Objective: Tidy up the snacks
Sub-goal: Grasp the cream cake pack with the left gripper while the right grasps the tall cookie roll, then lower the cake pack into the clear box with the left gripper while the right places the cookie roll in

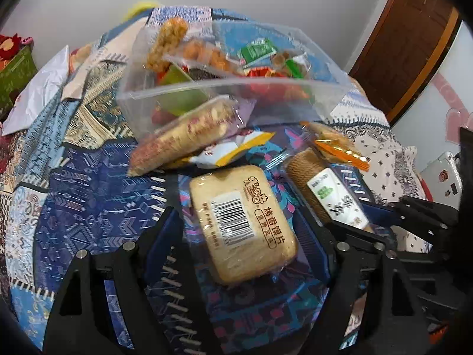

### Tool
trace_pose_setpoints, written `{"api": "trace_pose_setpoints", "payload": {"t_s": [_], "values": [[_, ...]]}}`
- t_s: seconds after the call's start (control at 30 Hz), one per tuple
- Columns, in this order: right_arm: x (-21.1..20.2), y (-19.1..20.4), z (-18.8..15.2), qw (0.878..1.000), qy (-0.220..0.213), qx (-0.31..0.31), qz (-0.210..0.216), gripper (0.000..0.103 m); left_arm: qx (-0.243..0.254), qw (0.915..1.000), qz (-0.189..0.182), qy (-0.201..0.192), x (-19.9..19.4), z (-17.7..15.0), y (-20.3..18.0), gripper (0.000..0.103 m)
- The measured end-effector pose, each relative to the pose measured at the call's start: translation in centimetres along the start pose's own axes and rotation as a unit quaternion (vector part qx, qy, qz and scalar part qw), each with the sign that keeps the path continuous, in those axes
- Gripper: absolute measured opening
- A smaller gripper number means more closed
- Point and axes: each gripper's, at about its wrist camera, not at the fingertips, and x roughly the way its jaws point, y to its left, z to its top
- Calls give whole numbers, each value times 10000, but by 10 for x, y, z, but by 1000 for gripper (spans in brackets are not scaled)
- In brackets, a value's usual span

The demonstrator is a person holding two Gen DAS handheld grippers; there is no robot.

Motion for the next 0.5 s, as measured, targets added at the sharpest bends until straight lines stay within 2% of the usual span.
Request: {"api": "trace_pose_setpoints", "payload": {"t_s": [0.1, 0.13, 0.2, 0.37, 0.5], "values": [[0, -3, 0, 10000, -25, 62, 52, 32, -97, 9999, 13, 107, 11, 0, -1, 78], [0, -4, 1, 9999, -31, 77, 70, 32, -123, 9999, 5, 116, 15, -1, -1, 74], [0, -3, 1, 9999, -44, 86, 76, 32, -120, 9999, 27, 24, 15, -3, -1, 72], [-4, 0, 1, 9998, -142, 82, 93, 32, 94, 9999, 78, -120, 4, -8, -5, 58], [-11, 4, 3, 9996, -243, 93, 135, 32, 95, 9997, 53, -197, -11, -12, -2, 55]]}}
